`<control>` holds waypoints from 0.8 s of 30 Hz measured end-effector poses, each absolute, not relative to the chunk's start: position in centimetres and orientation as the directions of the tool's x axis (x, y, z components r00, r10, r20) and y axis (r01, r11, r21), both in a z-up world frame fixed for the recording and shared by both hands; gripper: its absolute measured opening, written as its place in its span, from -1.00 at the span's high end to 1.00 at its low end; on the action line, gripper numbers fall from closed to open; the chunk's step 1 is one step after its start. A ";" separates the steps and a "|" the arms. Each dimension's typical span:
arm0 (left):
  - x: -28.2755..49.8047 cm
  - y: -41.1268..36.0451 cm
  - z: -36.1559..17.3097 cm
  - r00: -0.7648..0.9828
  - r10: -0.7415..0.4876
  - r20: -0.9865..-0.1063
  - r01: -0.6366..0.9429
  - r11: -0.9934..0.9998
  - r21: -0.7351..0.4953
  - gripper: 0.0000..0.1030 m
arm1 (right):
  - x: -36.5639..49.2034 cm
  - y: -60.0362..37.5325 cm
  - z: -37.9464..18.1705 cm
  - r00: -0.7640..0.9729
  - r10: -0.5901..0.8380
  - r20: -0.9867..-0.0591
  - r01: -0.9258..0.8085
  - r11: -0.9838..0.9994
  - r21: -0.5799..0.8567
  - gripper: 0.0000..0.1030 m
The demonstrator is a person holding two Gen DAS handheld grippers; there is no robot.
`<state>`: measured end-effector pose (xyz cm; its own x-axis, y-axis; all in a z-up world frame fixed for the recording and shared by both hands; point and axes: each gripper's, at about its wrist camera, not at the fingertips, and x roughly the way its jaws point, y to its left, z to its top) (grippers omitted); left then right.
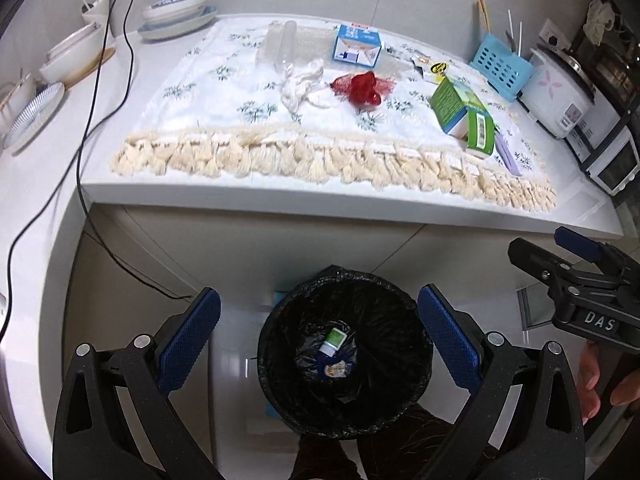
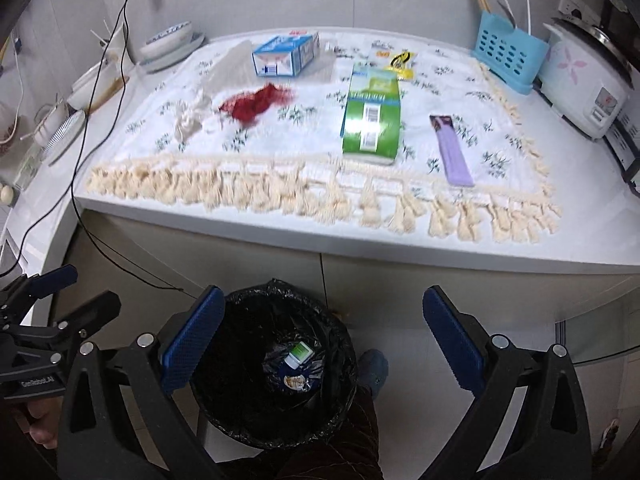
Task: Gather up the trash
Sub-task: 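Raise both tools back toward the tablecloth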
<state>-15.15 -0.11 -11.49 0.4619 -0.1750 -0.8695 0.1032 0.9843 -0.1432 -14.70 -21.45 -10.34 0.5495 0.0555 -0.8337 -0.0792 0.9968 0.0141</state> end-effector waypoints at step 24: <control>-10.8 -2.2 -4.5 0.509 -0.196 -0.838 0.149 0.979 -0.138 -0.88 | -12.4 -24.9 -2.8 0.617 0.055 -0.785 -0.011 0.998 0.062 -0.85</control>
